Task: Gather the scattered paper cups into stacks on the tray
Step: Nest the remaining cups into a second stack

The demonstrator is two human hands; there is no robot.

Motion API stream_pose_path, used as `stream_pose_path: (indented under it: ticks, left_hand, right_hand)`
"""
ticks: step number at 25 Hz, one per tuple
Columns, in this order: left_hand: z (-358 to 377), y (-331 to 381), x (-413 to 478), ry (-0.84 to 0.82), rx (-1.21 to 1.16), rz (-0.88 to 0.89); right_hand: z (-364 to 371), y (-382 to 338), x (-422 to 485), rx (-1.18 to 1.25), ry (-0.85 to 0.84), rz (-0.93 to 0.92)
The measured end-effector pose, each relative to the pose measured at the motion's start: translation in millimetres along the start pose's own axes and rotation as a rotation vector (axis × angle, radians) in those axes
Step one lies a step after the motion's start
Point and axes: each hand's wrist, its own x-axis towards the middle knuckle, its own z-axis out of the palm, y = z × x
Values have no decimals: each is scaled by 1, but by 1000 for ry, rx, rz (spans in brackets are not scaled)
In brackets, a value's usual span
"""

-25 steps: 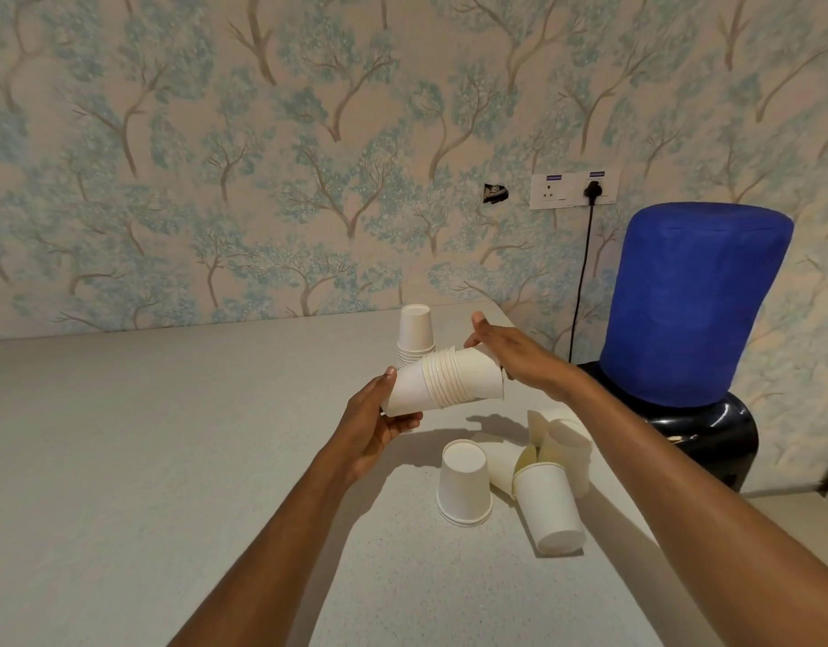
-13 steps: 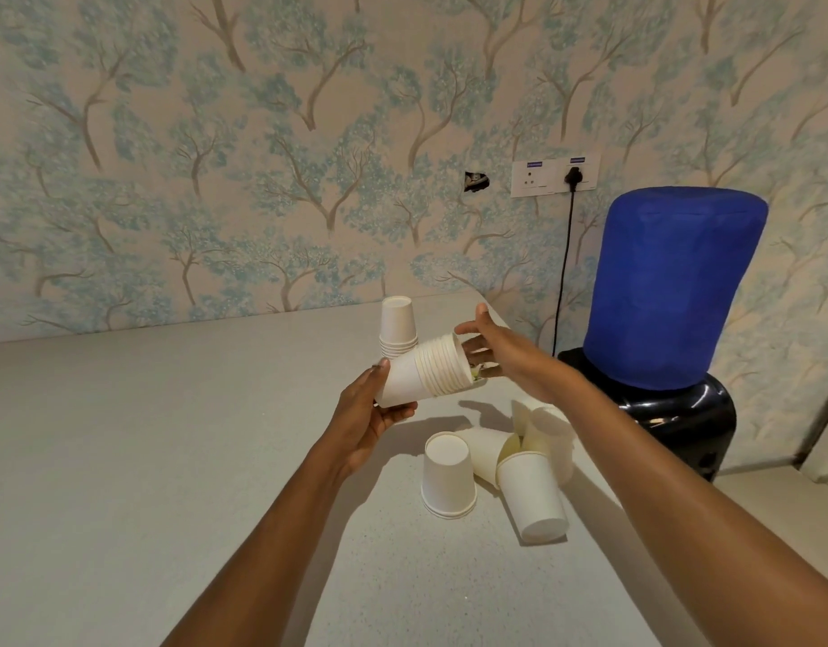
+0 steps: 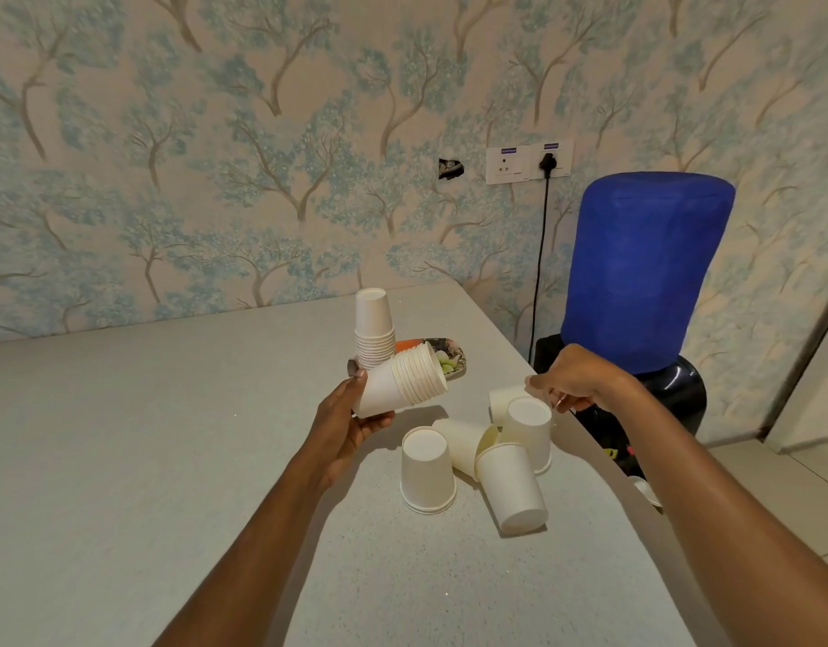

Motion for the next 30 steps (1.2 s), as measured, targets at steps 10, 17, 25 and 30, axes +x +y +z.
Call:
stream_pose_path:
  ticks: [10,17,25,30]
  left_hand:
    - [-3,2,-1,34,14,-15]
    - [4,6,-10,5,-20,17]
    - [11,13,-19,2,0,52]
    - [9,11,-20,-10,10,62]
  right_hand:
    - [5,-16,-12,381,178,-146]
    - [18,-54,-47,559,170,-418]
    - [52,-71,-64,584,91,-512]
    - [62,-73,-66,554,57,-549]
